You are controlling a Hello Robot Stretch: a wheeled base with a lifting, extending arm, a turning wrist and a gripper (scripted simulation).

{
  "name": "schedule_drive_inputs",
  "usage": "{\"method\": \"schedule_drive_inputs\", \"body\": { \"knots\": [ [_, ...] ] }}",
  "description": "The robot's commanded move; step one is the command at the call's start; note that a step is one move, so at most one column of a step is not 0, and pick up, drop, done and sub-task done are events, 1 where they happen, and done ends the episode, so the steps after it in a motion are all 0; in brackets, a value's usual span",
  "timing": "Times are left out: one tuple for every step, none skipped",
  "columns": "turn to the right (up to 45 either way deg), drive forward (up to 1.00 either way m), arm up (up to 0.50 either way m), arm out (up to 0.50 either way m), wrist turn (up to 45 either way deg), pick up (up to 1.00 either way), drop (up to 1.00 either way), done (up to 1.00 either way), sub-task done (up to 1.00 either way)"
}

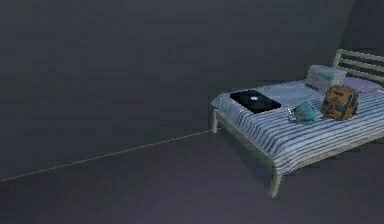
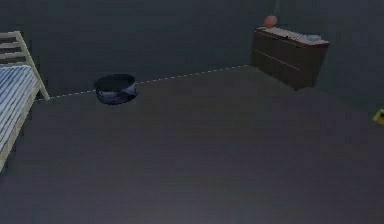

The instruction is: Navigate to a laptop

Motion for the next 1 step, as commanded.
{"method": "schedule_drive_inputs", "body": {
  "knots": [
    [9.0, 0.0, 0.0, 0.0, 0.0, 0.0, 0.0, 0.0, 0.0]
  ]
}}
